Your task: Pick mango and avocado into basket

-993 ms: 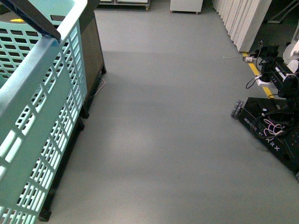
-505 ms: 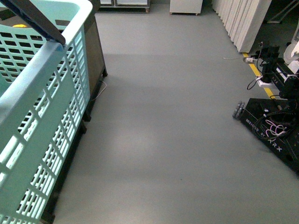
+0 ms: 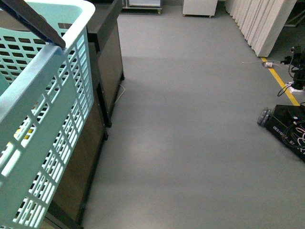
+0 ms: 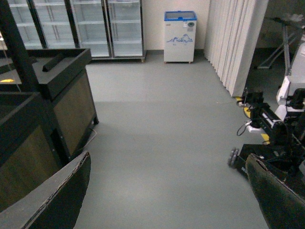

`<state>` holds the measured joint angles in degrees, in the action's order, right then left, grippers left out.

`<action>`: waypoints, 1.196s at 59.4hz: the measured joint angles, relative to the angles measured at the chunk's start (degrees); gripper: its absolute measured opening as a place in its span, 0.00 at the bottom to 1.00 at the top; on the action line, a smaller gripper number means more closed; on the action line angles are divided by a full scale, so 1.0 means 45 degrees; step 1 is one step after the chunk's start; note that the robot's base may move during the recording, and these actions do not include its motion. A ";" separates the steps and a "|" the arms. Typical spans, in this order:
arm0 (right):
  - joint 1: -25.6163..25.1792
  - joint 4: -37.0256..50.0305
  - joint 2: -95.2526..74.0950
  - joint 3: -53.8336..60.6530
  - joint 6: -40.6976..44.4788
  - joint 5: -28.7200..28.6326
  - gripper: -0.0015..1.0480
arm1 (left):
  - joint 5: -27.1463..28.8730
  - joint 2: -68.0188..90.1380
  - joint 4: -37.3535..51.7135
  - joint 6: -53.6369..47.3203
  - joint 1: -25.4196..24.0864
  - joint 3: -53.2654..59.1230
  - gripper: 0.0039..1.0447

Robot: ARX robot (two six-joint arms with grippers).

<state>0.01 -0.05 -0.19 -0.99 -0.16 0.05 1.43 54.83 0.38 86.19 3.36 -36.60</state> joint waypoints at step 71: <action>-0.0005 -0.0005 -0.0005 0.0000 0.0000 -0.0015 0.92 | -0.0005 -0.0005 0.0000 -0.0010 -0.0005 0.0000 0.13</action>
<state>-0.01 -0.08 -0.21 -0.99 -0.16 -0.01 1.41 54.81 0.38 86.15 3.33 -36.60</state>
